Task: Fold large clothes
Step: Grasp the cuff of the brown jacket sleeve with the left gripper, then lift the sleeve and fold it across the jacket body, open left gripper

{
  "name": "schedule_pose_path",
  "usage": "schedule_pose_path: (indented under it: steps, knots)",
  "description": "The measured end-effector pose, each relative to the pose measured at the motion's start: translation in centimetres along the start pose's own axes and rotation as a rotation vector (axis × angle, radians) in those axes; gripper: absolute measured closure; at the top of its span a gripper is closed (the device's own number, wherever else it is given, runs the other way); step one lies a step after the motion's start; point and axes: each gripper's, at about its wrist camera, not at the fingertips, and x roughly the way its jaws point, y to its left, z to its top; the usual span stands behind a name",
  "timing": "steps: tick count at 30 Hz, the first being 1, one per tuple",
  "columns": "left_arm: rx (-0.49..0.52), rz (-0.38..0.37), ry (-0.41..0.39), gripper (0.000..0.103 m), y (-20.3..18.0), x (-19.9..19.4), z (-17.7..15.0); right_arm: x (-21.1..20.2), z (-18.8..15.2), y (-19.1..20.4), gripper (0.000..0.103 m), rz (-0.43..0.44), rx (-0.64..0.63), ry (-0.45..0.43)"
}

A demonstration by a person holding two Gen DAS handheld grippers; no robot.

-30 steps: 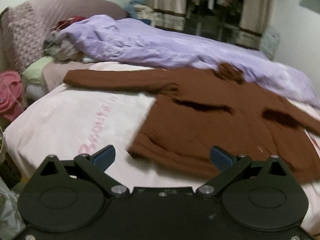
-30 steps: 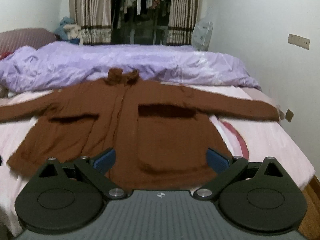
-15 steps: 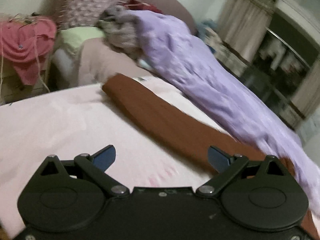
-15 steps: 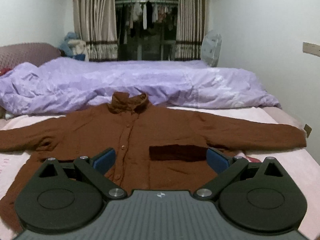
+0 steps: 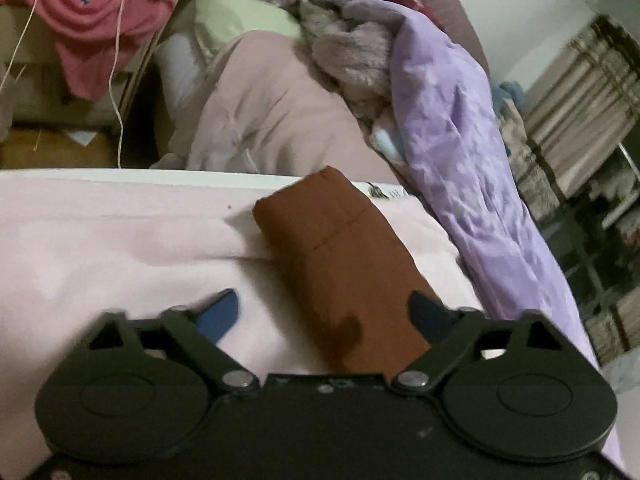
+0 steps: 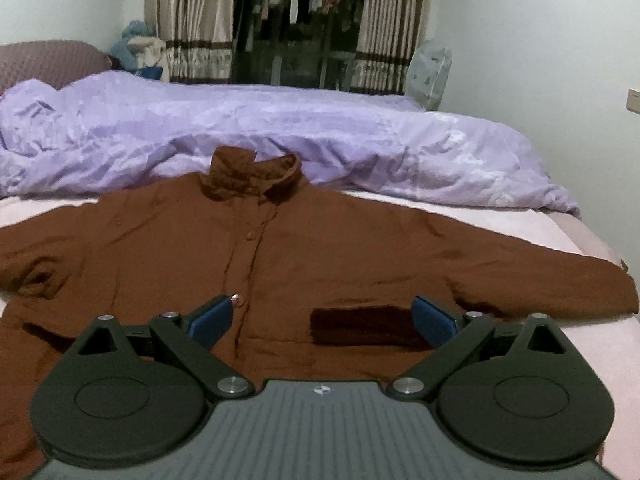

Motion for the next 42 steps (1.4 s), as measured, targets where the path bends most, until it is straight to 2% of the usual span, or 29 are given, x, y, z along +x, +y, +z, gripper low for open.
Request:
schedule_pose_path:
  steps: [1,2,4,9,11,13,17,20,24,29,33,36,37,38,39,40,42]
  knots:
    - [0.004,0.013,-0.004,0.056,-0.1,0.3,0.1,0.5,-0.1,0.2,0.000,-0.003,-0.005,0.009]
    - [-0.006,0.019,0.013,0.070,-0.1,0.8,0.3,1.0,-0.1,0.5,0.000,-0.006,-0.012,0.019]
    - [-0.039,0.002,0.009,0.069,0.2,1.7,1.0,1.8,-0.2,1.1,0.000,-0.005,-0.026,0.035]
    - [-0.017,0.004,0.005,0.069,-0.2,2.4,1.4,3.1,-0.5,1.6,0.000,-0.007,-0.042,0.057]
    - [-0.021,0.003,0.007,0.074,-0.1,2.9,1.6,3.5,-0.7,1.6,0.000,-0.003,-0.041,0.066]
    - [-0.036,-0.027,0.016,0.086,-0.1,2.7,1.5,3.8,-0.8,1.5,0.000,-0.004,-0.035,0.077]
    - [-0.013,-0.077,-0.004,0.091,-1.8,1.3,1.6,4.0,-0.8,0.5,0.000,0.000,-0.002,0.086]
    - [0.033,-0.134,-0.012,0.091,-4.7,-0.3,1.4,3.8,-0.7,-0.3,0.000,0.007,0.011,0.077]
    - [0.132,-0.267,-0.003,0.091,-10.8,-3.2,-0.7,3.3,-0.4,-1.8,0.000,0.021,0.035,0.060]
    - [0.328,-0.494,0.073,0.091,-21.2,-7.6,-7.3,2.6,-0.1,-4.5,0.000,0.036,0.108,0.043]
    - [0.426,-0.682,0.167,0.091,-28.7,-10.6,-14.6,2.0,0.0,-6.4,0.000,0.038,0.136,0.023]
    - [0.492,-0.796,0.250,0.089,-33.3,-11.7,-20.9,1.6,0.0,-8.1,0.000,0.033,0.161,0.010]
    - [0.511,-0.818,0.282,0.081,-34.3,-11.6,-23.1,1.6,0.0,-8.5,0.000,0.035,0.170,0.009]
    - [0.541,-0.822,0.318,0.052,-35.4,-11.2,-25.9,1.6,-0.1,-8.9,0.000,0.037,0.177,0.011]
    - [0.569,-0.816,0.356,0.033,-36.1,-10.6,-28.2,1.7,-0.2,-9.4,0.000,0.041,0.186,0.018]
    - [0.589,-0.805,0.390,0.028,-36.4,-9.9,-29.8,1.8,-0.2,-9.6,0.000,0.047,0.191,0.023]
    - [0.645,-0.769,0.475,0.028,-36.9,-8.6,-32.9,2.0,-0.1,-10.5,0.000,0.072,0.202,0.032]
